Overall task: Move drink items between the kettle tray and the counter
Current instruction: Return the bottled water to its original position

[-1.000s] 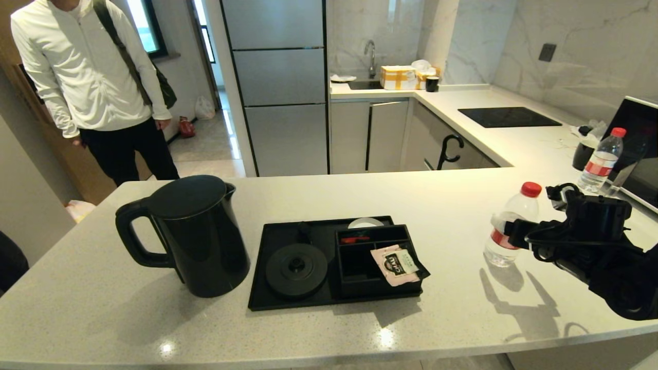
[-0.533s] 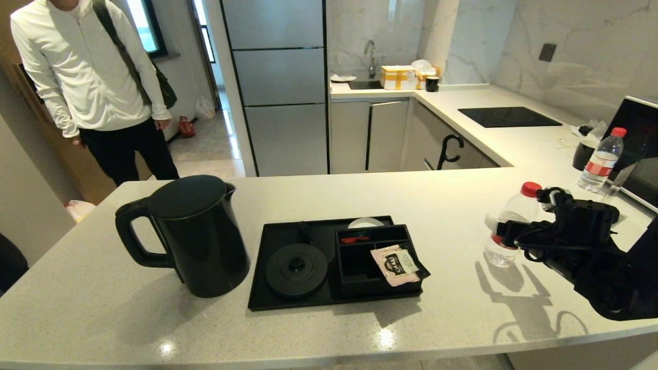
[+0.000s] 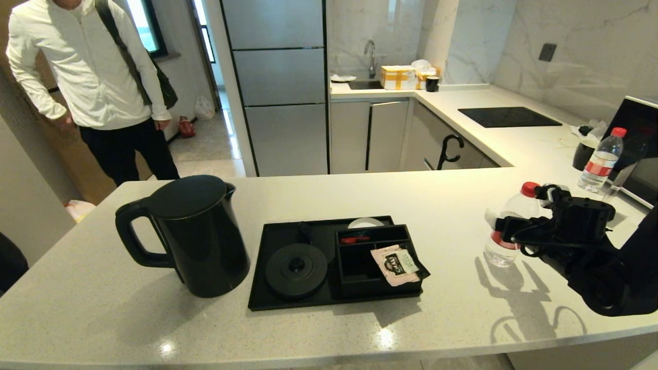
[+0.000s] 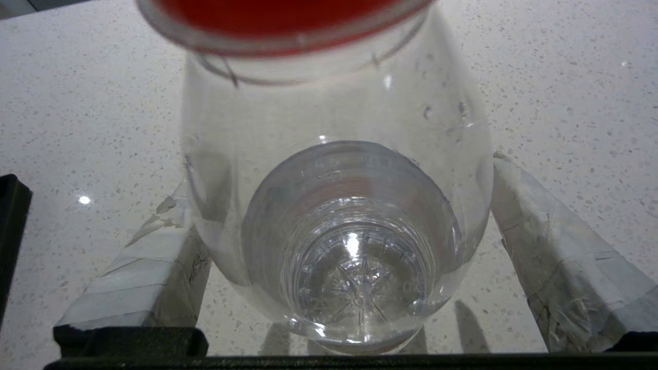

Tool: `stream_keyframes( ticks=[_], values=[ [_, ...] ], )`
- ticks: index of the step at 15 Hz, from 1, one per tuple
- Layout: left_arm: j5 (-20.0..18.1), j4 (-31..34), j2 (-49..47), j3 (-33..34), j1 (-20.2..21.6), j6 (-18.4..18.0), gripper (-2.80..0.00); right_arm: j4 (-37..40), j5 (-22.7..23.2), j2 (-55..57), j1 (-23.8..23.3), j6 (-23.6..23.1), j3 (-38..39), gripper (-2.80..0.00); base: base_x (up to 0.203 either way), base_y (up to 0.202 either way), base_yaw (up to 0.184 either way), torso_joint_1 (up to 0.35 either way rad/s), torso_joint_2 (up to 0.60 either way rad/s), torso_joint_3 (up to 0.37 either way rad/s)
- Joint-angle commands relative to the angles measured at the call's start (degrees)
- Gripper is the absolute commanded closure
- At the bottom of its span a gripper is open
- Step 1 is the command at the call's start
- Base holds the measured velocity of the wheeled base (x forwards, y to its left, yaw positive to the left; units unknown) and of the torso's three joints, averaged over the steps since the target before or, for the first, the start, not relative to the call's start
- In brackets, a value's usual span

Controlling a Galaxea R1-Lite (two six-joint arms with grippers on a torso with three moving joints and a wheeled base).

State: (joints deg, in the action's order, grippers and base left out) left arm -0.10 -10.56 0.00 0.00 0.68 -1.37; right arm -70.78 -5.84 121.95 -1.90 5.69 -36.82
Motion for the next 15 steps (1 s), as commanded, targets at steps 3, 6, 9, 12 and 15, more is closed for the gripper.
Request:
stream_keyframes(
  ticks=[3,6,9,12,15],
  values=[
    [0.0,-0.1,0.0,2.3,0.0,0.0,0.00,-1.3,-1.1,1.1,0.1,-0.1,-0.1,0.00,0.000,0.000,0.000,0.000,0.00,0.000],
    [0.0,-0.1,0.0,2.3,0.0,0.0,0.00,-1.3,-1.1,1.2,0.1,-0.1,-0.1,0.00,0.000,0.000,0.000,0.000,0.00,0.000],
    [0.0,-0.1,0.0,2.3,0.0,0.0,0.00,-1.3,-1.2,1.2,0.1,0.1,0.0,0.00,0.000,0.000,0.000,0.000,0.00,0.000],
    [0.0,-0.1,0.0,2.3,0.0,0.0,0.00,-0.8,-1.2,0.7,0.2,0.1,0.0,0.00,0.000,0.000,0.000,0.000,0.00,0.000],
    [0.0,-0.1,0.0,2.3,0.0,0.0,0.00,-0.4,-1.1,-0.8,1.2,-0.1,-0.4,0.00,0.000,0.000,0.000,0.000,0.00,0.000]
  ],
)
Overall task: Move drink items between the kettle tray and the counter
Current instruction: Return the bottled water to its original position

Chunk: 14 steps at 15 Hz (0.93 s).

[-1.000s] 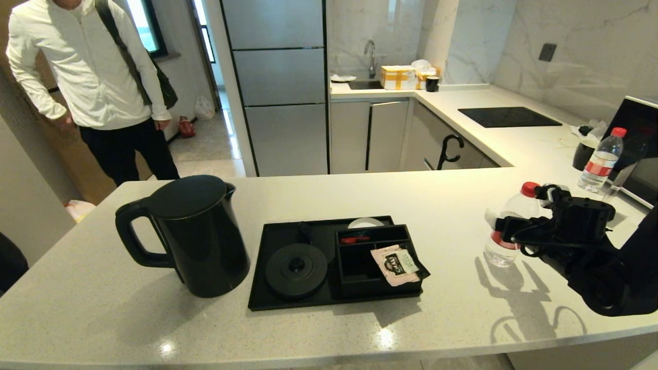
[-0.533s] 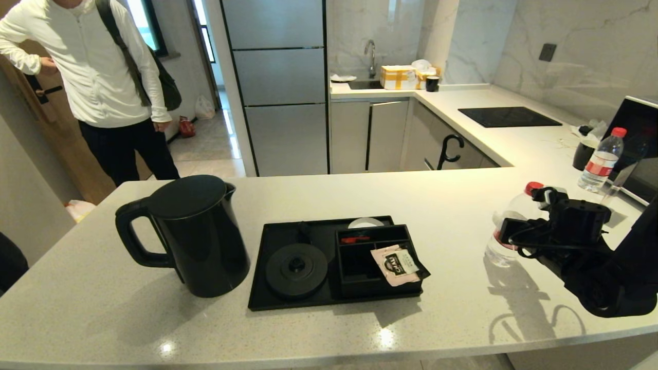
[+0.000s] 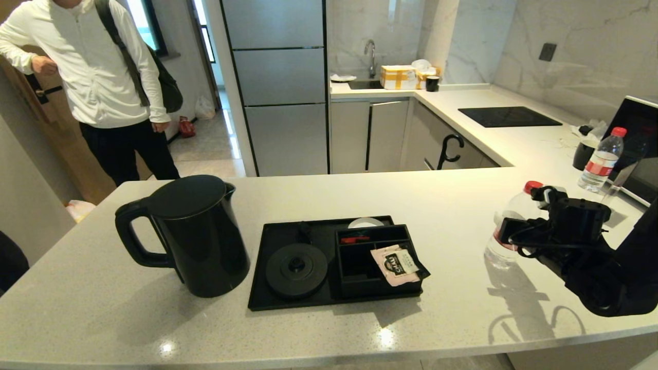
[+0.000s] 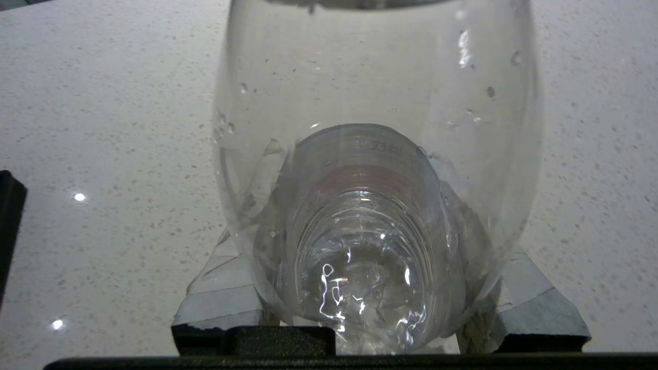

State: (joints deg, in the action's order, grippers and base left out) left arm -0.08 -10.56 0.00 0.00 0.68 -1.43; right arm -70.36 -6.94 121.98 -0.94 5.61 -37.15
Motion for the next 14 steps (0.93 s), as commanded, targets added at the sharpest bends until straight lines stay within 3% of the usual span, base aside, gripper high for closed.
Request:
stream_keyframes(
  ticks=[1,14],
  values=[
    [0.0,-0.1,0.0,2.3,0.0,0.0,0.00,-0.1,0.0,-1.4,0.9,0.0,-1.4,0.00,0.000,0.000,0.000,0.000,0.00,0.000],
    [0.0,-0.1,0.0,2.3,0.0,0.0,0.00,6.7,0.1,-0.5,8.3,0.1,-12.1,0.00,0.000,0.000,0.000,0.000,0.00,0.000]
  ],
)
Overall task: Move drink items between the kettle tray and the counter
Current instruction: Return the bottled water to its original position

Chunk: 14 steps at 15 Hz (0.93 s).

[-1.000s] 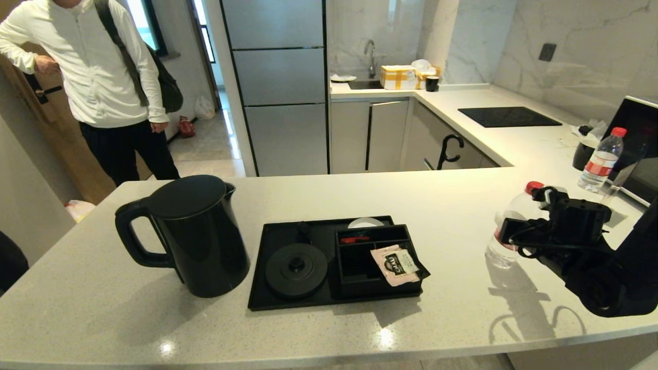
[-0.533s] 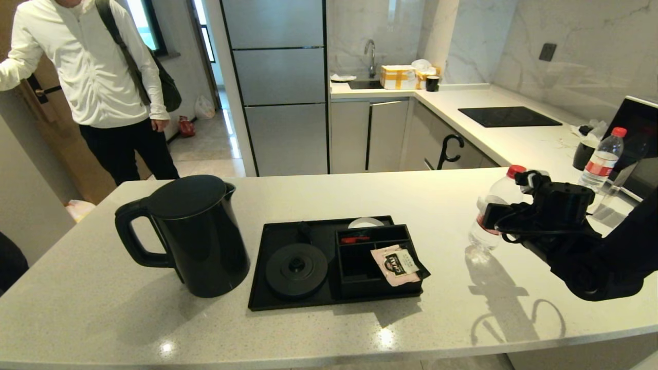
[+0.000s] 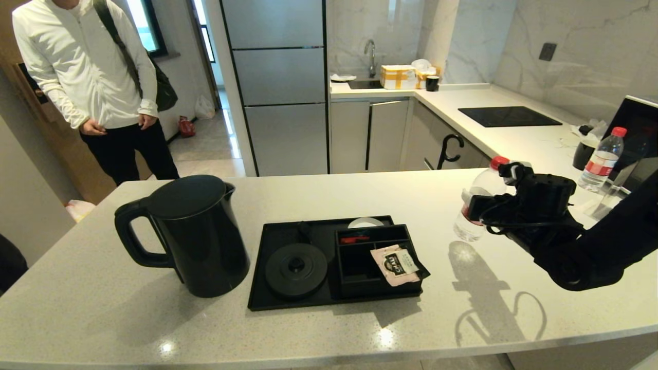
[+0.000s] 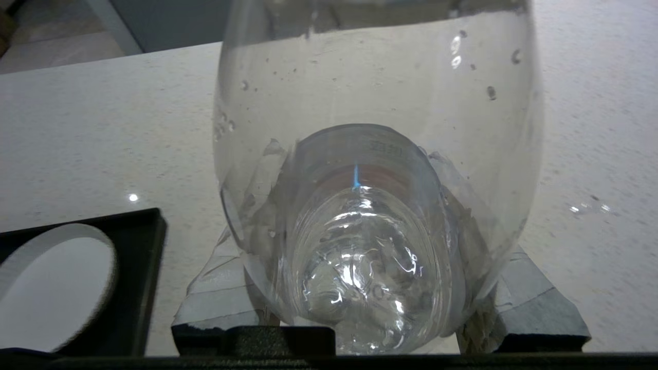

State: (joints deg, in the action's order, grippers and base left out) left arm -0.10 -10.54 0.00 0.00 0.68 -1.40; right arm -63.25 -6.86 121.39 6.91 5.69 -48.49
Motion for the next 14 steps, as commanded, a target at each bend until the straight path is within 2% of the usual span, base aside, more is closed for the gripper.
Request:
stream_keyframes(
  ticks=[1,7,10,14],
  values=[
    [0.0,-0.1,0.0,2.3,0.0,0.0,0.00,1.8,0.0,0.2,1.2,0.0,-3.4,0.00,0.000,0.000,0.000,0.000,0.00,0.000],
    [0.1,-0.1,0.0,2.3,0.0,0.0,0.00,13.0,0.8,4.9,5.6,-0.3,-20.2,0.00,0.000,0.000,0.000,0.000,0.00,0.000],
    [0.0,-0.1,0.0,2.3,0.0,0.0,0.00,14.0,1.9,6.2,8.8,-1.5,-22.0,0.00,0.000,0.000,0.000,0.000,0.00,0.000],
    [0.0,-0.1,0.0,2.3,0.0,0.0,0.00,16.8,1.9,7.5,11.2,-1.6,-29.5,0.00,0.000,0.000,0.000,0.000,0.00,0.000]
  ],
)
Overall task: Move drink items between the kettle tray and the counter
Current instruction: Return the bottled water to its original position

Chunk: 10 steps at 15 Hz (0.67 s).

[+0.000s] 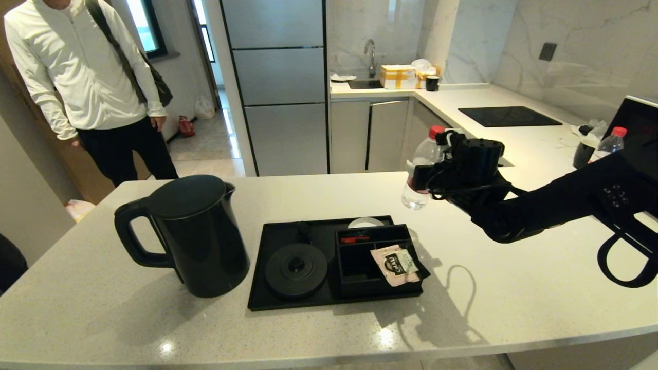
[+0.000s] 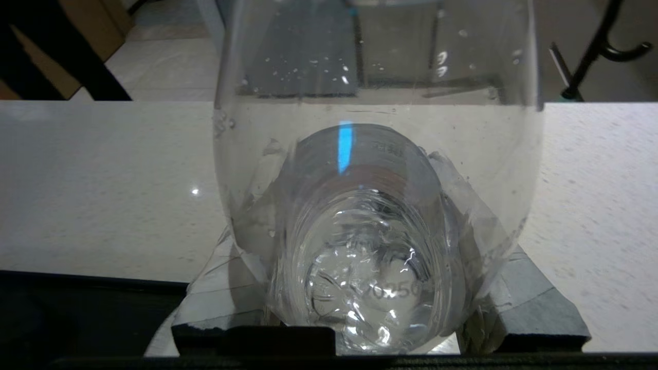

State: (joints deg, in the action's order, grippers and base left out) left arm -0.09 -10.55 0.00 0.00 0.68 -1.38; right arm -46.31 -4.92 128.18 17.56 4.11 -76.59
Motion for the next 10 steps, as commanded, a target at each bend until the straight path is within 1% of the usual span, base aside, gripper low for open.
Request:
stream_keyframes(
  ticks=[1,4,10],
  values=[
    [0.0,-0.1,0.0,2.3,0.0,0.0,0.00,0.7,-0.1,1.3,1.2,0.0,-2.6,0.00,0.000,0.000,0.000,0.000,0.00,0.000],
    [0.0,-0.1,0.0,2.3,0.0,0.0,0.00,1.9,-0.1,3.4,3.2,0.0,-4.7,0.00,0.000,0.000,0.000,0.000,0.00,0.000],
    [0.0,-0.1,0.0,2.3,0.0,0.0,0.00,2.0,-0.6,6.2,6.8,0.0,-3.8,0.00,0.000,0.000,0.000,0.000,0.00,0.000]
  ],
)
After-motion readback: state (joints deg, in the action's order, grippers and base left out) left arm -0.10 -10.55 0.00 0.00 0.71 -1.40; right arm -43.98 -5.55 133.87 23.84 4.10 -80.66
